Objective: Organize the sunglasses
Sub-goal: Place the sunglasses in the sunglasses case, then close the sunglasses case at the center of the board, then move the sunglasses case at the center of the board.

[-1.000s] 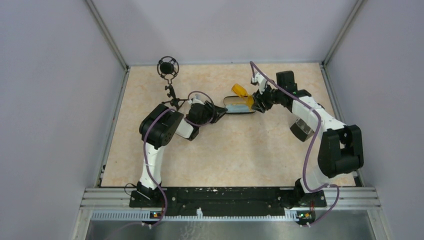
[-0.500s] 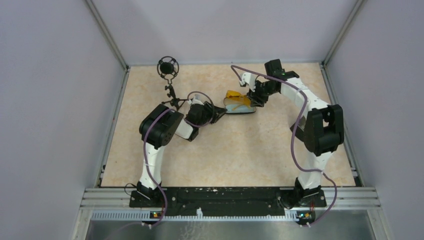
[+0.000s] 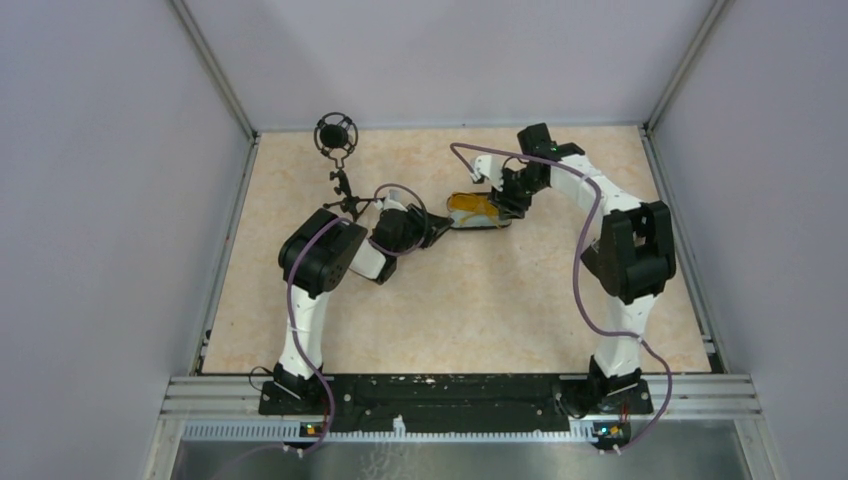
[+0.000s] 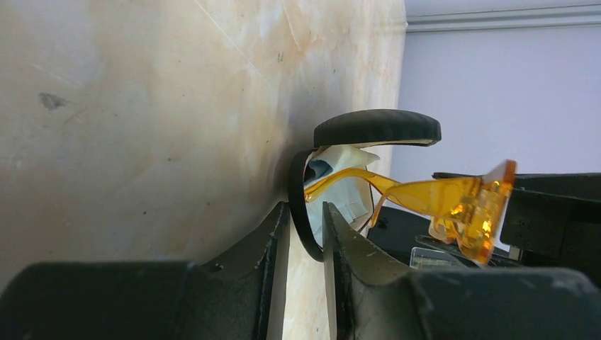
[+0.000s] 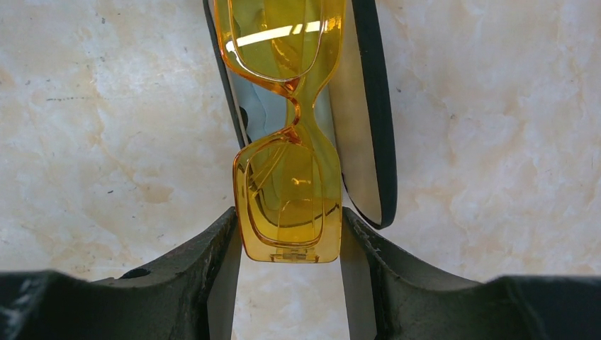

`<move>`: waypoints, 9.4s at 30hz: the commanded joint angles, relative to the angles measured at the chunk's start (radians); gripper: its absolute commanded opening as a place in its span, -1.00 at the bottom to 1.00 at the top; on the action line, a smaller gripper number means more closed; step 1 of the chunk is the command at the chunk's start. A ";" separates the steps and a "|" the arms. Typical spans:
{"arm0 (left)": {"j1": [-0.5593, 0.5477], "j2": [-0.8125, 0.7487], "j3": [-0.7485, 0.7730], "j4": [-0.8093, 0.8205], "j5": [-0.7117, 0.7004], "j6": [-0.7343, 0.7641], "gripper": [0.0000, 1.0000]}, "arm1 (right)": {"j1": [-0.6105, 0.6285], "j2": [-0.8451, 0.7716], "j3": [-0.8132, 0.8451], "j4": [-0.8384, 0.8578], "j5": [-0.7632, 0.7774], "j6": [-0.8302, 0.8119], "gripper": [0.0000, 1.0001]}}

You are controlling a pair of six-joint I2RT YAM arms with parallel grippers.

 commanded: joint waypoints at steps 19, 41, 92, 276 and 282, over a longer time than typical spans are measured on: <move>-0.003 0.009 -0.026 0.123 -0.009 0.017 -0.49 | 0.050 0.221 0.273 -0.207 0.045 -0.175 -0.89; -0.003 0.018 -0.041 0.154 -0.014 0.014 -0.52 | 0.054 0.272 0.265 -0.227 0.064 -0.281 -0.86; -0.001 0.022 -0.063 0.207 -0.001 0.011 -0.50 | 0.061 0.080 -0.017 0.110 0.144 -0.174 -0.41; -0.161 -1.112 -0.139 -1.370 -0.126 0.838 0.54 | -0.033 -0.491 -0.464 0.220 0.111 0.721 0.97; -0.160 -1.104 -0.025 -1.493 -0.331 1.053 0.96 | -0.042 -0.675 -0.638 0.504 -0.022 0.832 0.90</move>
